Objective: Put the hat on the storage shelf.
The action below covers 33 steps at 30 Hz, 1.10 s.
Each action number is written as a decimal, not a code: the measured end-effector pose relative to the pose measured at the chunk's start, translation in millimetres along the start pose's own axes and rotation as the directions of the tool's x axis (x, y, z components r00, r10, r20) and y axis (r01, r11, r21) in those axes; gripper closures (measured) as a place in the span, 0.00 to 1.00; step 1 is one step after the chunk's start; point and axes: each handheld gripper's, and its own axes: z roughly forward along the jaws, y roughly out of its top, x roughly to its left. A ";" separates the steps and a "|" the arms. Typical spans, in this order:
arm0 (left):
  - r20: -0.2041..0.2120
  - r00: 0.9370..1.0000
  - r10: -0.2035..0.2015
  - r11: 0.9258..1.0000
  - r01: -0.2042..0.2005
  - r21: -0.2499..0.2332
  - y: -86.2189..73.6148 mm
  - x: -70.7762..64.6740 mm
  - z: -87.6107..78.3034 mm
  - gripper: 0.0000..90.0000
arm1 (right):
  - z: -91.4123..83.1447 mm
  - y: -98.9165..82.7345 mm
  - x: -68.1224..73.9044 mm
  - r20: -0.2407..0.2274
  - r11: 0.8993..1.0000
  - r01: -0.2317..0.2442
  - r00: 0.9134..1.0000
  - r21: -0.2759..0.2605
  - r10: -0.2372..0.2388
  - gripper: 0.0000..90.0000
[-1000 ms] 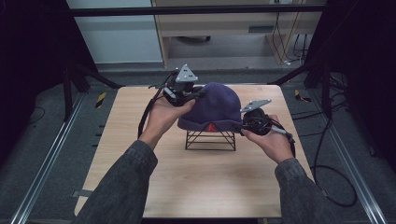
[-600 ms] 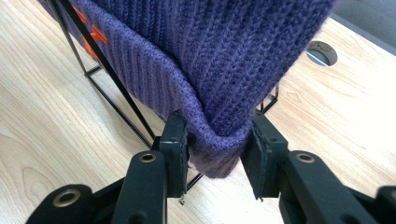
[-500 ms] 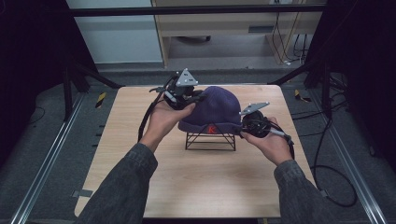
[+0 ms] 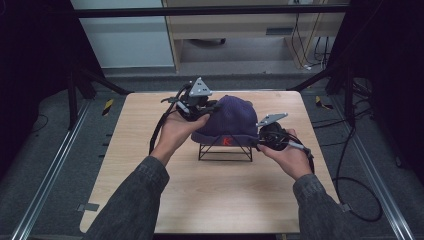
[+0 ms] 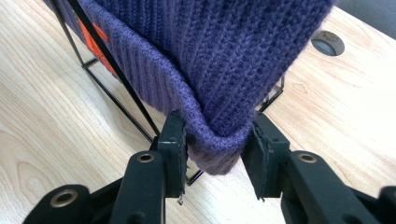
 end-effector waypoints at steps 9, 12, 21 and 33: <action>0.007 1.000 -0.007 1.000 0.007 0.012 -12.0 -0.2 4.2 0.89 | 5.8 -6.5 0.5 -0.001 1.000 -0.003 1.000 0.018 0.003 0.69; 0.007 1.000 -0.003 1.000 0.003 0.010 -17.6 -1.9 5.6 0.89 | 9.1 -10.8 1.4 -0.007 1.000 -0.009 1.000 0.016 0.009 0.68; 0.012 1.000 -0.019 1.000 0.019 0.013 -34.3 -2.2 6.4 0.89 | 14.6 -15.8 4.1 -0.006 0.999 -0.014 1.000 0.029 0.014 0.69; 0.021 0.999 -0.045 0.999 0.044 0.016 -52.5 -7.5 13.5 0.89 | 24.3 -27.0 6.1 -0.007 0.999 -0.025 1.000 0.046 0.025 0.70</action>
